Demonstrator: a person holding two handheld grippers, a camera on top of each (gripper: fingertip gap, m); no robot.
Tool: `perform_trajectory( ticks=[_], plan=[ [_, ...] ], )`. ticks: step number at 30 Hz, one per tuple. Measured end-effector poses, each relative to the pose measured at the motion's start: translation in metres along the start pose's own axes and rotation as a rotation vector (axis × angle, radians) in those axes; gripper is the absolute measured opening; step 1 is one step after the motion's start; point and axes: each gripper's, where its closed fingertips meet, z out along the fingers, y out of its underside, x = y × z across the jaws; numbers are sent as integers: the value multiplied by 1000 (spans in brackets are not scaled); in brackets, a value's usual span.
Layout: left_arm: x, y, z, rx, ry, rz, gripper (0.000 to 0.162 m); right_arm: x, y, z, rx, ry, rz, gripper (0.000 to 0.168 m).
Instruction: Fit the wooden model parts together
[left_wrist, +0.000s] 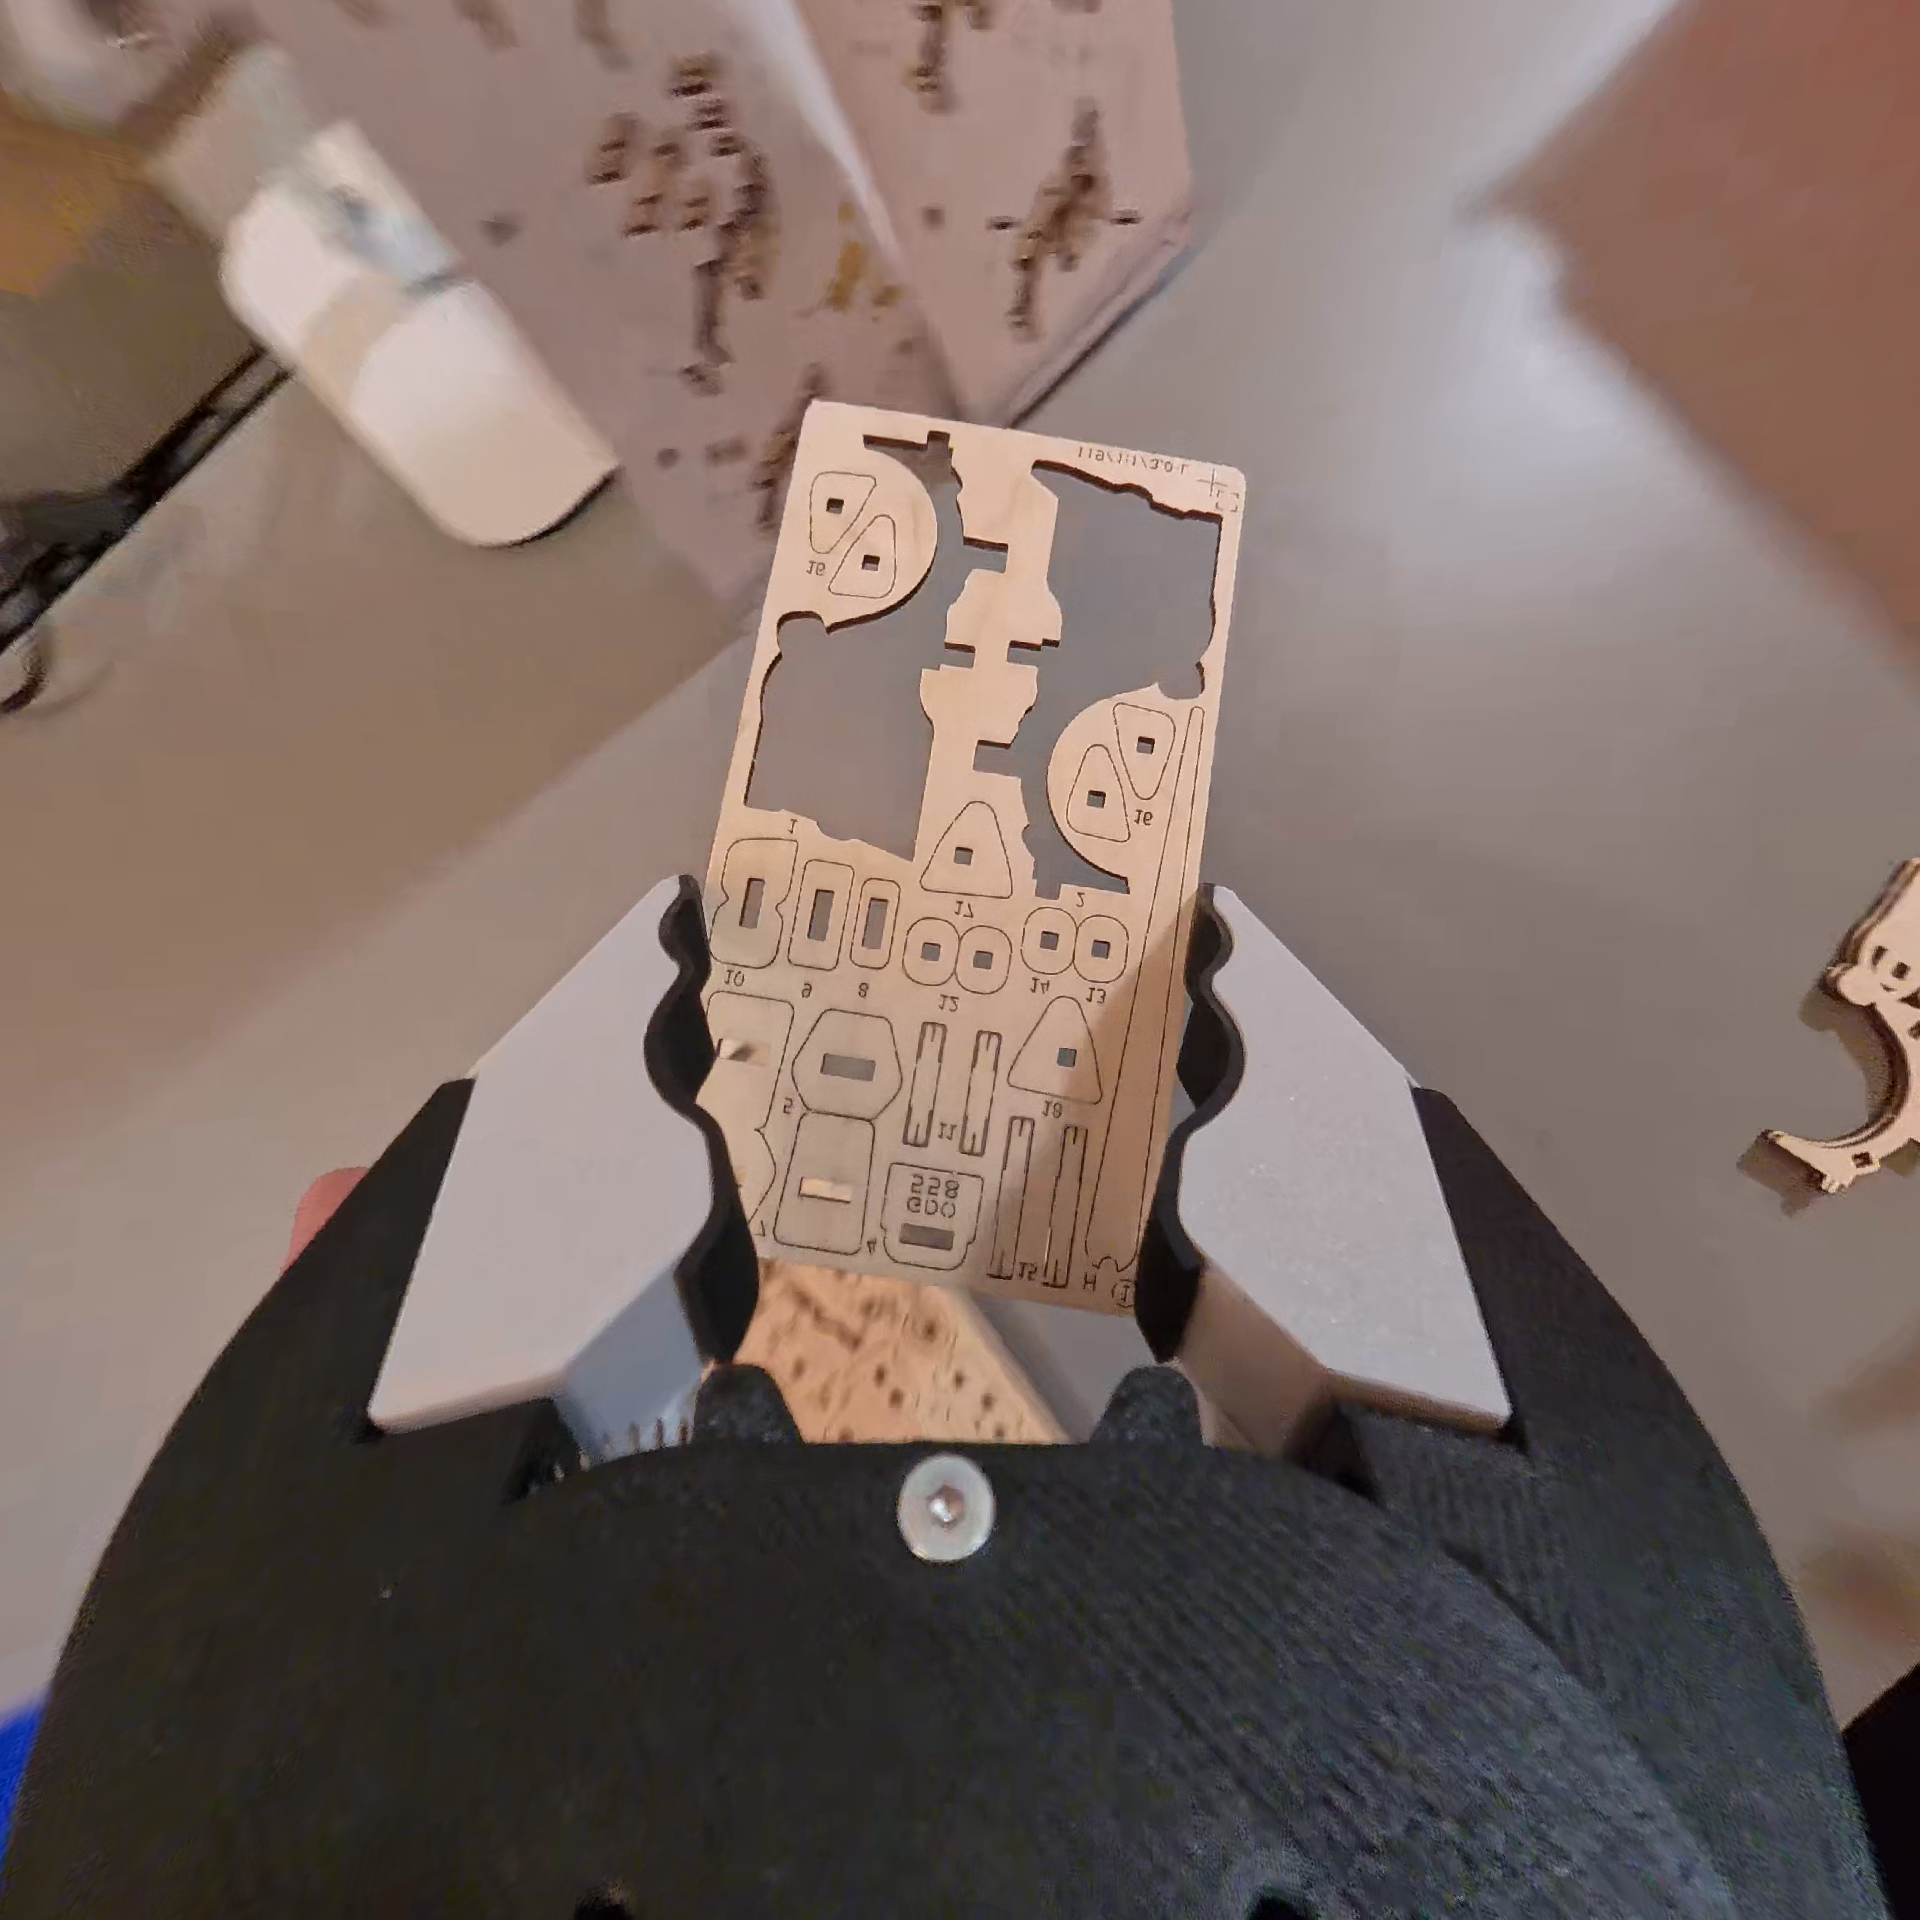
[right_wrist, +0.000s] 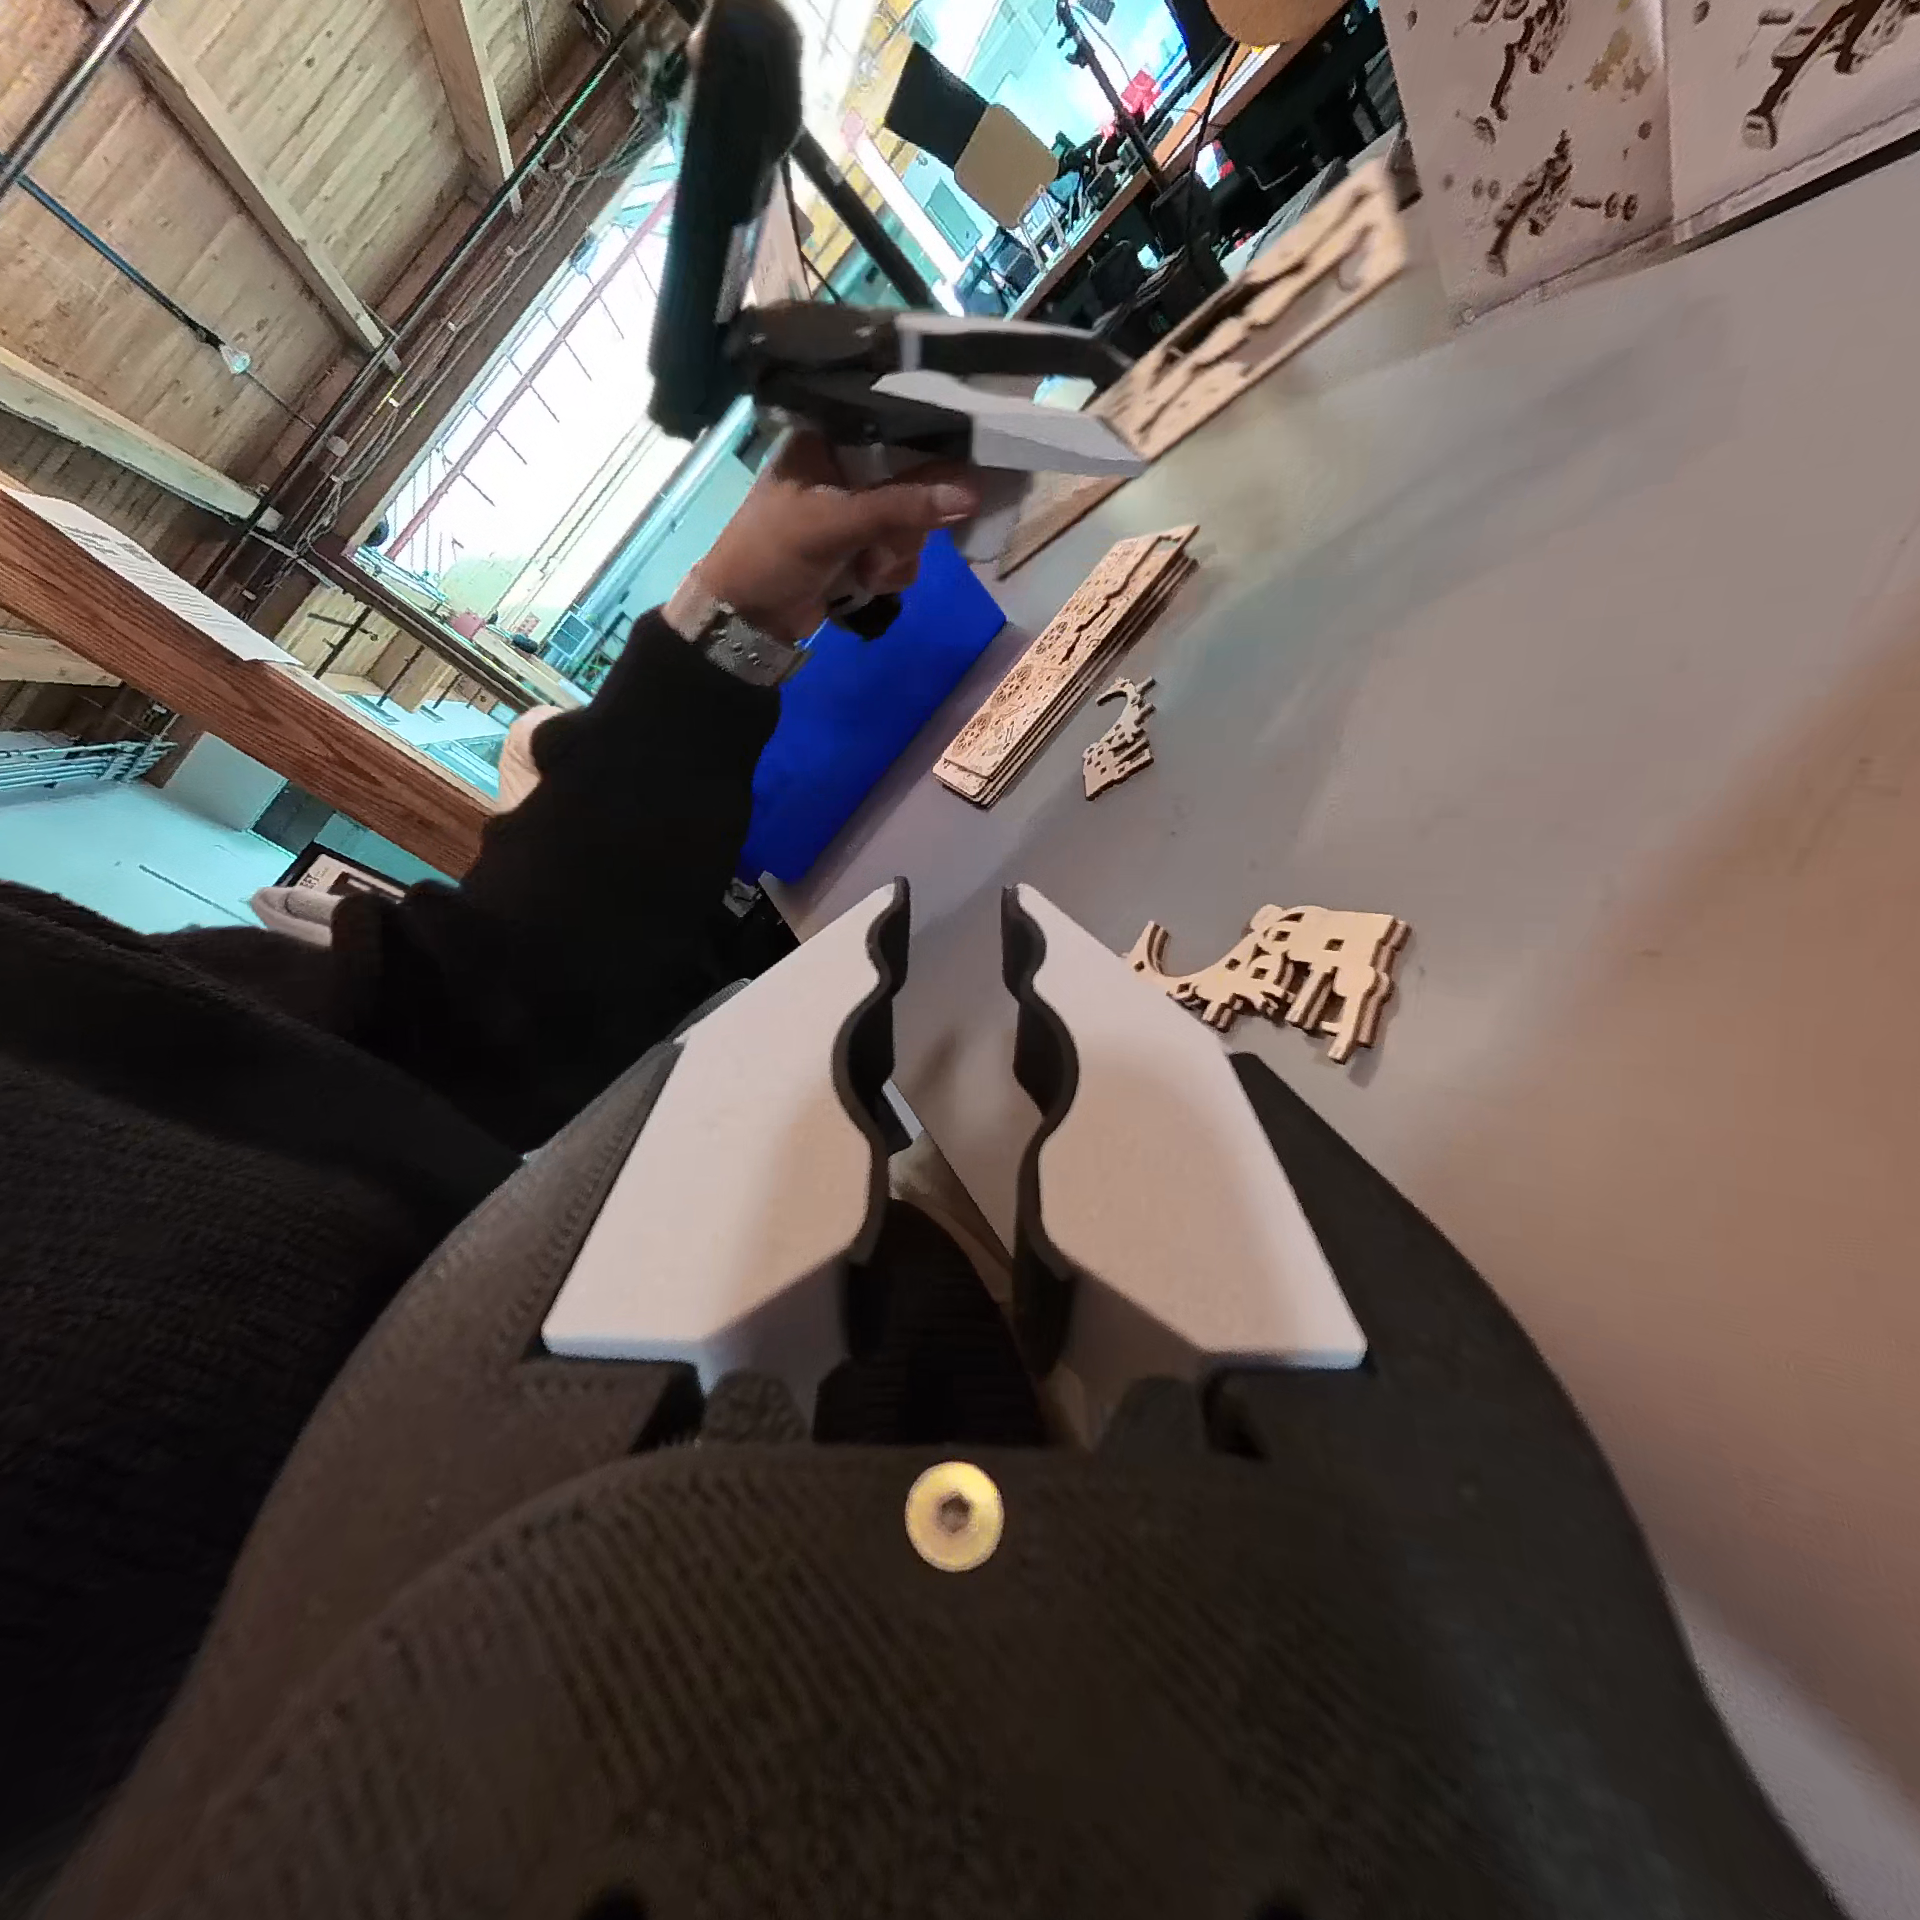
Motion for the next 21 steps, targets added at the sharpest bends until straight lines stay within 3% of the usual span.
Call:
perform_trajectory(
  ticks=[6, 11, 21],
  plan=[
    [-39, 66, -63, 23, -187, -331, 92, -1, 2, 2, -1, -23, 38, 16],
    [-46, 124, -68, 31, -291, -505, 92, -2, 3, 3, -3, -23, 24, 15],
    [-46, 130, -41, 54, -320, -537, 92, -8, 6, 4, -22, 0, -48, 14]
  ],
)
